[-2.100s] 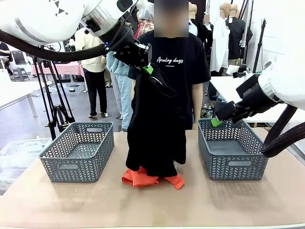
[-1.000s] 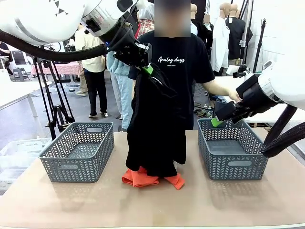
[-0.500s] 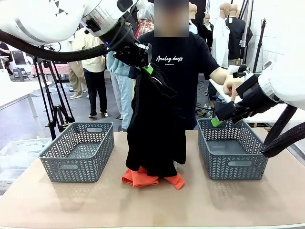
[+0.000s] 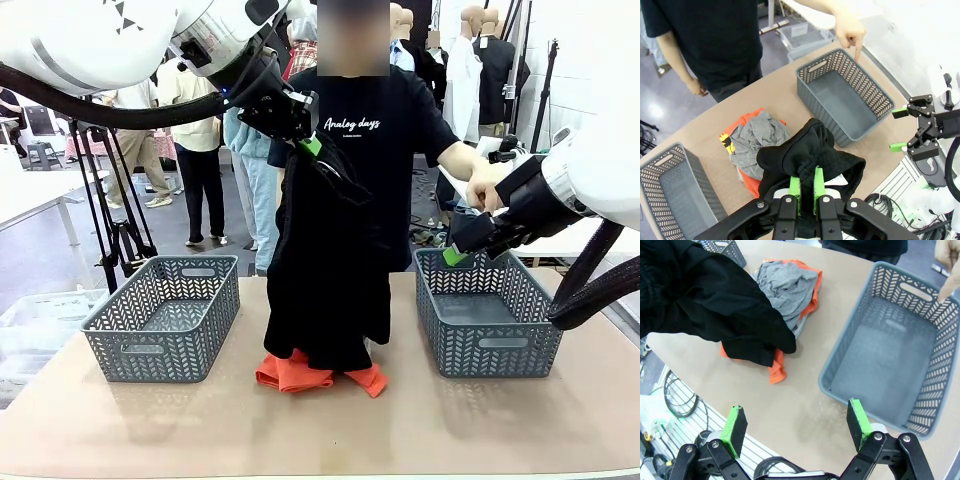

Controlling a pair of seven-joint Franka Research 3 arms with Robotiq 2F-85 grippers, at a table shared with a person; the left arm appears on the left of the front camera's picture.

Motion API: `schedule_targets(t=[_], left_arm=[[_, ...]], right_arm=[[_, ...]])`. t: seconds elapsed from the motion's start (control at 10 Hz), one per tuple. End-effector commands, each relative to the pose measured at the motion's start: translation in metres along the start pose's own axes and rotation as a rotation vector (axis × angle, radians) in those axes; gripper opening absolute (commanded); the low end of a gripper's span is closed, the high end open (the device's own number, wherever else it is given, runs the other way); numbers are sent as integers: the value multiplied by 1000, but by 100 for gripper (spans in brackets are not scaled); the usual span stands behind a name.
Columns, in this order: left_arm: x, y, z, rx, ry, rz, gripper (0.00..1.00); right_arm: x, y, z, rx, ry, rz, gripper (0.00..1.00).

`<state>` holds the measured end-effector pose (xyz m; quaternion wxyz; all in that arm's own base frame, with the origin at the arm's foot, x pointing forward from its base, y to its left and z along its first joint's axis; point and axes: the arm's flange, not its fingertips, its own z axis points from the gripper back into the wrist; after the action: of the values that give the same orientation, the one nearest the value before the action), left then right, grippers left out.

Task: Sort the tops and bottoms.
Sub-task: Sort the clothes according to human instructions.

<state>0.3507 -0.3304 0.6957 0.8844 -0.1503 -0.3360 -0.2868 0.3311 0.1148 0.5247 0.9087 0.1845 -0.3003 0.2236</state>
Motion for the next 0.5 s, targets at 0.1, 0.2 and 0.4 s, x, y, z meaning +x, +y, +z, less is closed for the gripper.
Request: schedule_targets(t=[0.1, 0.2, 0.4], left_arm=[[-2, 0, 2, -2, -26, 2, 0], [-2, 0, 2, -2, -26, 2, 0], [-2, 0, 2, -2, -26, 2, 0]], right_arm=[[0, -1, -2, 27, 2, -6, 100], [0, -1, -2, 27, 2, -6, 100], [-4, 7, 28, -48, 11, 24, 100]])
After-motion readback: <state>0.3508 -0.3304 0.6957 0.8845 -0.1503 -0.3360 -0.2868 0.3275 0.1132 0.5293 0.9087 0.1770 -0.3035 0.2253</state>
